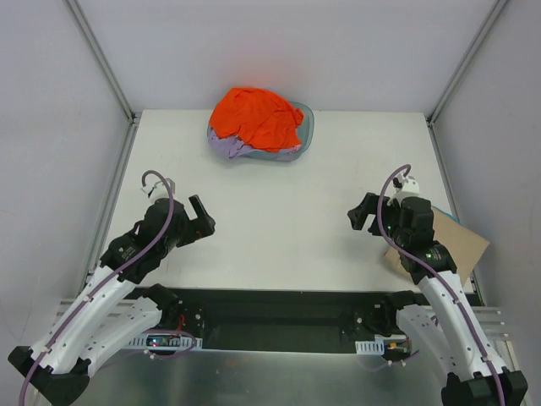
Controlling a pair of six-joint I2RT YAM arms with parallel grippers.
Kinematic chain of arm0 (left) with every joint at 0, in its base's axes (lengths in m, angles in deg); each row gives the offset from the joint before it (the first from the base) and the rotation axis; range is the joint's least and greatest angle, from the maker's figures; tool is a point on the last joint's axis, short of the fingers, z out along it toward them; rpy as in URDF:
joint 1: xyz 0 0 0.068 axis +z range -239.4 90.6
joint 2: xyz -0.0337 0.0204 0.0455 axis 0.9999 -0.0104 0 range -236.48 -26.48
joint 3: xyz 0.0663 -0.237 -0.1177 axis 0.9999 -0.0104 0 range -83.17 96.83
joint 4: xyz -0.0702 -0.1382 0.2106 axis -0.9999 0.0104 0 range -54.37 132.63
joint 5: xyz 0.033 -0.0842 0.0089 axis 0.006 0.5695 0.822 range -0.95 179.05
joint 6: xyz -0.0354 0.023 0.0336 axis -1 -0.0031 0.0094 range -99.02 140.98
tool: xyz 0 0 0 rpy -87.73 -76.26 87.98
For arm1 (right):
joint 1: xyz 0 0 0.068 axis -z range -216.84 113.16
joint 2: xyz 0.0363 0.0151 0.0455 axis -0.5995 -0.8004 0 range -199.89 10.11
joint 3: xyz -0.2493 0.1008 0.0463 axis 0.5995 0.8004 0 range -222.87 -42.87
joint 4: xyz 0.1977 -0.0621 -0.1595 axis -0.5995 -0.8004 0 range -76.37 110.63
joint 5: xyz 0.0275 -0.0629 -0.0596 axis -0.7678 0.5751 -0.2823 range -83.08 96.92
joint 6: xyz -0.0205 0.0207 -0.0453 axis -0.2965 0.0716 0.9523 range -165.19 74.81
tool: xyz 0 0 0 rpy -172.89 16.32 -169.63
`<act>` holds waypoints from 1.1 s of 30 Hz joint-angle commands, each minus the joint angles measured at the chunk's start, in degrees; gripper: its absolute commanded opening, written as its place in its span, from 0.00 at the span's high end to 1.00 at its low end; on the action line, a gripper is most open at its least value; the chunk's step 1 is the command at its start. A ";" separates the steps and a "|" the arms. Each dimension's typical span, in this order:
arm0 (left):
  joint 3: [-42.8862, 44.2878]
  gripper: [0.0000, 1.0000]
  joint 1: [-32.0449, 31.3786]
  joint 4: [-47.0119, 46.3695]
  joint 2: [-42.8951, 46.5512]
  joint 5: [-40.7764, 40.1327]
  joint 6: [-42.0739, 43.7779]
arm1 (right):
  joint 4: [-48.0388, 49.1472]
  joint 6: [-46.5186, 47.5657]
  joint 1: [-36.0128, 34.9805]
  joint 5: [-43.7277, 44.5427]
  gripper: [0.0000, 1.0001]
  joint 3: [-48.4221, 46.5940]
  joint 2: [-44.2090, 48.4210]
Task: Fold and stack the t-shirts
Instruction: Grab crumpled tshirt from bin with the left arm
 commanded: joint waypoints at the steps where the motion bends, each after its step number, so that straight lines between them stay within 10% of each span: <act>1: -0.35 0.01 0.50 0.46 0.21 -1.65 -1.22 | 0.51 0.10 -0.32 0.71 0.03 0.45 3.91; 16: 0.17 0.01 0.50 -12.00 -6.46 -5.68 0.97 | -2.48 -1.22 -0.32 2.12 0.03 1.41 9.63; 21: 11.05 0.01 2.08 -18.96 -20.22 -8.08 8.26 | -1.07 -0.96 -0.32 1.23 0.03 2.12 9.63; 33: 50.96 0.08 17.46 -19.23 -63.29 20.58 16.26 | -2.39 0.45 -0.32 0.70 0.03 1.24 7.70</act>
